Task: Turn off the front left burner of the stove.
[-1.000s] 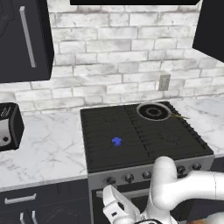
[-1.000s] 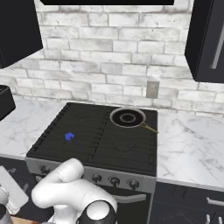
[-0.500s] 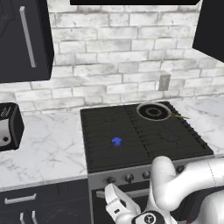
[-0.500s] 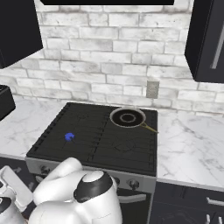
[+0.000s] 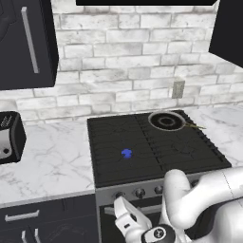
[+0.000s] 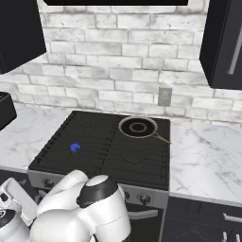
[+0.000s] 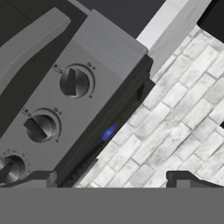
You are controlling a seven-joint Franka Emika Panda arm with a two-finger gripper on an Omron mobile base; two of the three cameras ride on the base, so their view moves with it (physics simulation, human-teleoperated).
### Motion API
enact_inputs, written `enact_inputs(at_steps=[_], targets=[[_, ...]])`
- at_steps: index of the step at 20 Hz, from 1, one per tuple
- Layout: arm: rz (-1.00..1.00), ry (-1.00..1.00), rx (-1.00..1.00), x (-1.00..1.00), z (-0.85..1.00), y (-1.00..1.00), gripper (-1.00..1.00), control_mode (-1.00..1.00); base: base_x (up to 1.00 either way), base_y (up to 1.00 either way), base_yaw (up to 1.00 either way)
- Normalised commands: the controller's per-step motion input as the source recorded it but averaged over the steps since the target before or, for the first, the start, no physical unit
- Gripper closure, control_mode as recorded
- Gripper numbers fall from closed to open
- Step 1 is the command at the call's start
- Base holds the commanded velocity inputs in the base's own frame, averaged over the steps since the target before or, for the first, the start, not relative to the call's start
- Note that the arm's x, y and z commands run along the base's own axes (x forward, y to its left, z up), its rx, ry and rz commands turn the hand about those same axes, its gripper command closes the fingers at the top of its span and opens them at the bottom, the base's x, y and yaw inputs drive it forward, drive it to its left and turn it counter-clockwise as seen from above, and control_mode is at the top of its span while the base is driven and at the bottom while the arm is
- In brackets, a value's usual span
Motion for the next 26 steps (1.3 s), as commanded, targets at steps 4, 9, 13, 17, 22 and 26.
enact_inputs(at_steps=[4,9,13,17,22,26], targets=[[-0.02,0.0,-0.01,0.22,-0.17,-0.01,-1.0,-1.0,0.0,0.0,0.0],[-0.02,-0.02,-0.03,0.16,-0.23,0.0,-1.0,-1.0,0.0,0.0,0.0],[-0.03,-0.03,-0.02,0.23,-0.18,0.0,-1.0,-1.0,0.0,0.0,0.0],[-0.01,-0.04,-0.01,0.18,-0.24,0.0,-1.0,-1.0,0.0,0.0,0.0],[-0.01,-0.01,0.0,0.31,-0.19,0.0,-1.0,-1.0,0.0,0.0,0.0],[0.0,0.0,0.0,0.33,-0.14,0.0,-1.0,-1.0,0.0,0.0,0.0]])
